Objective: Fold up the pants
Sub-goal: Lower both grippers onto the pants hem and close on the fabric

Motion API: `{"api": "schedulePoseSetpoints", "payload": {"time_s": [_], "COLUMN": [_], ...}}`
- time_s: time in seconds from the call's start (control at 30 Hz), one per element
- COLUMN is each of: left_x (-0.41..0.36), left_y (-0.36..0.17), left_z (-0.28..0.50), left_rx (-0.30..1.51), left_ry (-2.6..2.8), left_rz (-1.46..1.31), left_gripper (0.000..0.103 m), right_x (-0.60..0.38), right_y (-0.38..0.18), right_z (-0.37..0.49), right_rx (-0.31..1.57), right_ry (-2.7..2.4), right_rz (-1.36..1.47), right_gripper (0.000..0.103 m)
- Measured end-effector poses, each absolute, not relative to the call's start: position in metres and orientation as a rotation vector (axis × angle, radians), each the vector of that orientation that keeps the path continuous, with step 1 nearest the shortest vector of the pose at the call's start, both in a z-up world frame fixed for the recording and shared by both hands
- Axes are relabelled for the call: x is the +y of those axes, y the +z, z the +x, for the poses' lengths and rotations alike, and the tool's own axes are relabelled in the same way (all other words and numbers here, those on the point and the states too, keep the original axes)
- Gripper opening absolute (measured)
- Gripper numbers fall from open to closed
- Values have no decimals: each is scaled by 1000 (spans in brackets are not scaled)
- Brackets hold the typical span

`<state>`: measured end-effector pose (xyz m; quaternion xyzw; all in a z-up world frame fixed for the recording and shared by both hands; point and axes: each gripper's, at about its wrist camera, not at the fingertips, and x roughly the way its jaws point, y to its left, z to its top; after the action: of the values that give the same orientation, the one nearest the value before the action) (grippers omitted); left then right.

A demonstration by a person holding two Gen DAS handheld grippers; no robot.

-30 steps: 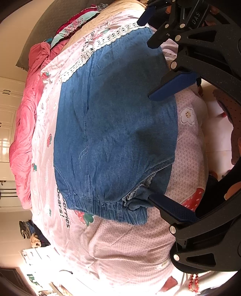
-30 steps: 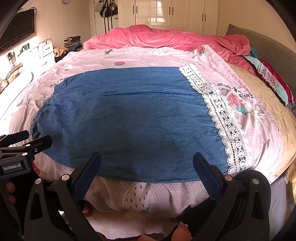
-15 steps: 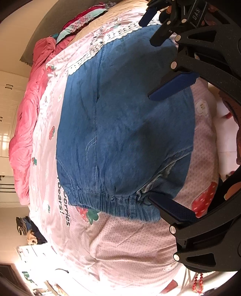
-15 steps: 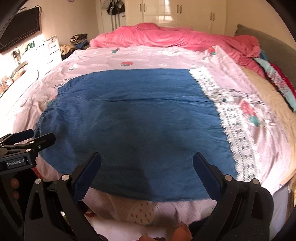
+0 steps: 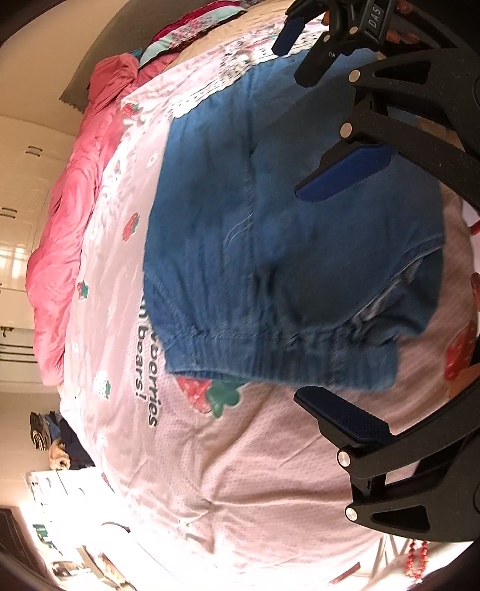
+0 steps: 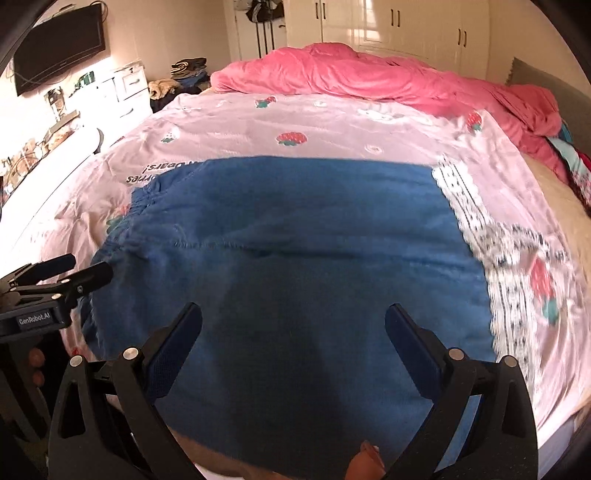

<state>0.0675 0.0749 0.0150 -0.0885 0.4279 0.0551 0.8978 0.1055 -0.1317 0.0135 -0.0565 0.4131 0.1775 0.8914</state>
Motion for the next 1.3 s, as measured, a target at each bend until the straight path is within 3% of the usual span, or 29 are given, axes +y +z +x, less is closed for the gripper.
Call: {"api": "schedulePoseSetpoints", "payload": {"time_s": [0.57, 1.1, 1.2, 1.27, 1.3], "left_x": [156, 160, 158, 156, 156], "left_y": [-1, -11, -18, -25, -27], "left_z": [160, 209, 216, 221, 222], "left_rx": [954, 945, 964, 986, 988], "left_ry": [167, 75, 35, -6, -25], "left_rz": [-212, -106, -90, -108, -117], "left_gripper": [94, 94, 73, 52, 48], "right_x": [-94, -27, -23, -19, -17], "right_y": [13, 4, -1, -4, -6], "right_z": [203, 283, 300, 307, 310], "right_rx": [917, 913, 947, 956, 956], "right_ry": [511, 598, 623, 627, 628], "right_rz": [-188, -374, -354, -359, -368], "right_gripper": [99, 99, 99, 99, 99]}}
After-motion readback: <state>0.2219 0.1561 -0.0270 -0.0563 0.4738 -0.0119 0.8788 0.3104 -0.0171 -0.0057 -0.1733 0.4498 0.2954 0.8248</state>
